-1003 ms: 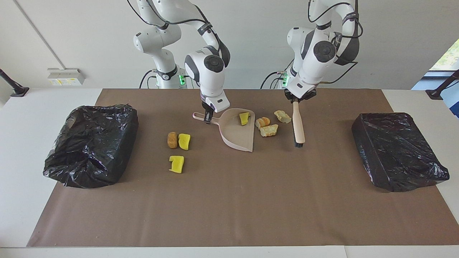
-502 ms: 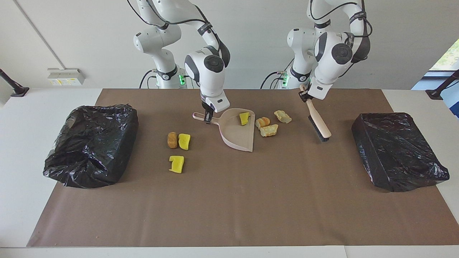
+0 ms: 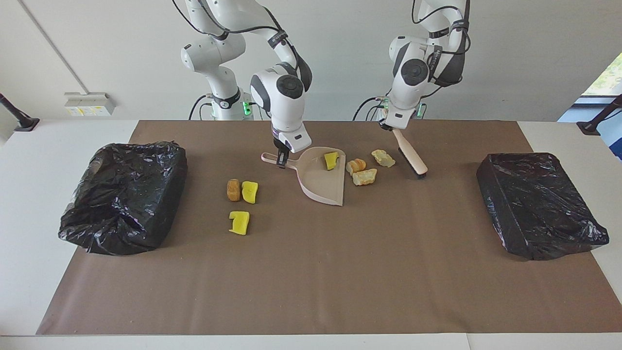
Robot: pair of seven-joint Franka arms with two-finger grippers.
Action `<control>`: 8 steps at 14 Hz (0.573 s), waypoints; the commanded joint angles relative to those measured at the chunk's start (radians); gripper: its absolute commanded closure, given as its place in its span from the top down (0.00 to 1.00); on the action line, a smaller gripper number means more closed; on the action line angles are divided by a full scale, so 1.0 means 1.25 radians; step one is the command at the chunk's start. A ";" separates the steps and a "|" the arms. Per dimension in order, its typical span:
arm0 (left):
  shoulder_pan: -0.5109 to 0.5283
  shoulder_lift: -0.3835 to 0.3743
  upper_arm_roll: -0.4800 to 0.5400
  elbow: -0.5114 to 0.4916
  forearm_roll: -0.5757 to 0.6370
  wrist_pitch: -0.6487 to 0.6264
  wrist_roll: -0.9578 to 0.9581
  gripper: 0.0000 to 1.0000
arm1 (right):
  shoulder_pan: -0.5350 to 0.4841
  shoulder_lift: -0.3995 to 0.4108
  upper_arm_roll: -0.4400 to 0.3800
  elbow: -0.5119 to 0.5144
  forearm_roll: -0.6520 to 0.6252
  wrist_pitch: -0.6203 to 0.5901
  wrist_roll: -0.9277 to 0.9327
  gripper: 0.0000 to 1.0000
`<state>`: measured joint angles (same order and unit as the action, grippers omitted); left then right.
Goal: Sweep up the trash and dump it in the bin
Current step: 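Sweep the remaining debris into the dustpan with the left gripper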
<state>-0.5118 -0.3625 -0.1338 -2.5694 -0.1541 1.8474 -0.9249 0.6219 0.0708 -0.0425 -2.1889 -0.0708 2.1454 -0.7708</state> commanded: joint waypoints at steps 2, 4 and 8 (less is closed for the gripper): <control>-0.030 0.020 0.013 -0.023 -0.049 0.127 -0.015 0.00 | -0.005 0.028 0.002 0.011 -0.012 0.023 -0.007 0.00; -0.031 0.087 0.013 -0.010 -0.053 0.235 -0.008 0.00 | -0.005 0.028 0.002 0.011 -0.012 0.021 -0.007 0.00; -0.062 0.186 0.009 0.096 -0.067 0.301 0.093 0.00 | -0.005 0.028 0.002 0.011 -0.012 0.014 -0.007 0.00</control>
<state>-0.5459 -0.2077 -0.1296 -2.5249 -0.2046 2.1904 -0.8941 0.6218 0.0720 -0.0429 -2.1887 -0.0708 2.1452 -0.7712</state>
